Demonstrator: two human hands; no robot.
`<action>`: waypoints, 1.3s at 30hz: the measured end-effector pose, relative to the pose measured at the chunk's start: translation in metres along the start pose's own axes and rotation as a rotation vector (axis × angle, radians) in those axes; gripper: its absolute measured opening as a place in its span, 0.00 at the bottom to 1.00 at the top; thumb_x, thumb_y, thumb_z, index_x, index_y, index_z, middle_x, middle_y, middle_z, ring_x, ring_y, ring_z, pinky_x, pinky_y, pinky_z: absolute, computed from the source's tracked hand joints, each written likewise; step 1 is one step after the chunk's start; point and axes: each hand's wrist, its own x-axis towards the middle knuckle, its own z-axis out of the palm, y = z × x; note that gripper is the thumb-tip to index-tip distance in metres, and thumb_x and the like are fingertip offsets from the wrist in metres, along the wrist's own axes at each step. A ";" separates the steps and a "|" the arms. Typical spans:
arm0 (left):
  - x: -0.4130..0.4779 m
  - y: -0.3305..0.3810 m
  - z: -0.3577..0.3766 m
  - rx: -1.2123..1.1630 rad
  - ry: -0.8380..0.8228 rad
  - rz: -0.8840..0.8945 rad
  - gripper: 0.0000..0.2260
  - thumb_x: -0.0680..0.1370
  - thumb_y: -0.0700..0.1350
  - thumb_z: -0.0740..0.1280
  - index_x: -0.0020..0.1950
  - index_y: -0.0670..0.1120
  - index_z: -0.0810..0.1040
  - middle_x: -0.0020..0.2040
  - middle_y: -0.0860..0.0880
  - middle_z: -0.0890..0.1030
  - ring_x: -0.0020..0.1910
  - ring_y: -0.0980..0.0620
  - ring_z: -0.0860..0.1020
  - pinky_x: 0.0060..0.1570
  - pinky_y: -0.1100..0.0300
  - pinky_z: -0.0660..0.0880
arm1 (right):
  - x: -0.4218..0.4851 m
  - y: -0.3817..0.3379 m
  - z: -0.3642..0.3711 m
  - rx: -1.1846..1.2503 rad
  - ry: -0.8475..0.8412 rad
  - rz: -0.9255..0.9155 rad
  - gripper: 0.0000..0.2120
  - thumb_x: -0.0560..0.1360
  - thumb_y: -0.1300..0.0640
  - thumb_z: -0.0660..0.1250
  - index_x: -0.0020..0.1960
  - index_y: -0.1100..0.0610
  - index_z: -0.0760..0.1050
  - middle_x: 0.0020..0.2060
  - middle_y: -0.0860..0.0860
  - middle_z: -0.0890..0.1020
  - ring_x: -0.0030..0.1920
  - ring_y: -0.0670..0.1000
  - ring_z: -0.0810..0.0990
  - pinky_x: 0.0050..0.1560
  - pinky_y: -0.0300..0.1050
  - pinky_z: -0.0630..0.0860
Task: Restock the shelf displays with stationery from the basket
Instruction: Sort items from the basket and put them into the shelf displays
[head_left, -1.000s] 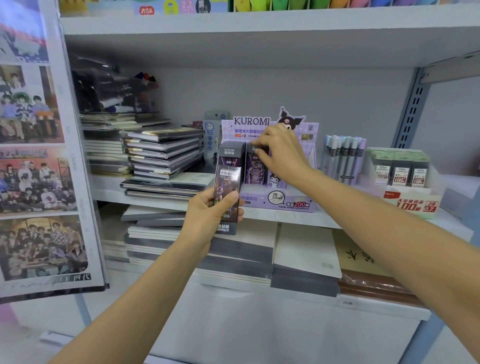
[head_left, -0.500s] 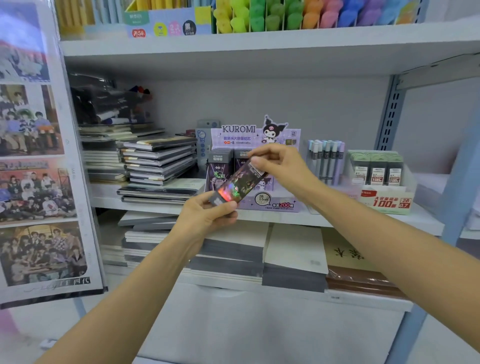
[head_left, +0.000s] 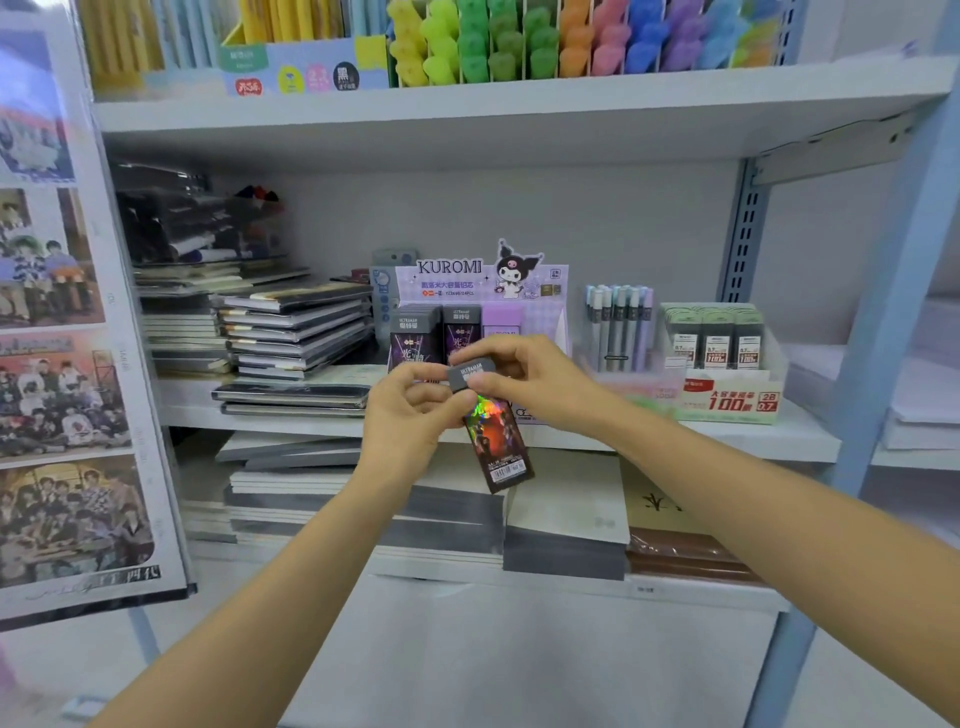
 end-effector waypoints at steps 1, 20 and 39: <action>0.000 -0.003 0.000 0.081 0.003 0.055 0.11 0.73 0.38 0.74 0.52 0.46 0.76 0.41 0.44 0.84 0.40 0.50 0.83 0.43 0.59 0.80 | 0.000 0.001 -0.001 -0.027 0.015 0.002 0.11 0.77 0.61 0.68 0.59 0.57 0.79 0.53 0.52 0.83 0.51 0.51 0.83 0.53 0.44 0.80; 0.007 -0.059 -0.028 1.433 -0.250 0.508 0.35 0.78 0.47 0.65 0.80 0.46 0.49 0.79 0.47 0.56 0.78 0.46 0.51 0.76 0.52 0.52 | 0.066 0.019 0.004 -0.306 0.361 -0.092 0.05 0.77 0.63 0.66 0.53 0.59 0.74 0.45 0.50 0.83 0.45 0.48 0.80 0.49 0.41 0.75; 0.006 -0.062 -0.029 1.393 -0.237 0.516 0.36 0.77 0.46 0.66 0.80 0.46 0.51 0.78 0.47 0.58 0.78 0.45 0.53 0.76 0.52 0.53 | 0.086 0.018 0.001 -0.662 0.286 -0.057 0.10 0.76 0.57 0.69 0.57 0.56 0.78 0.53 0.52 0.81 0.54 0.51 0.78 0.56 0.48 0.75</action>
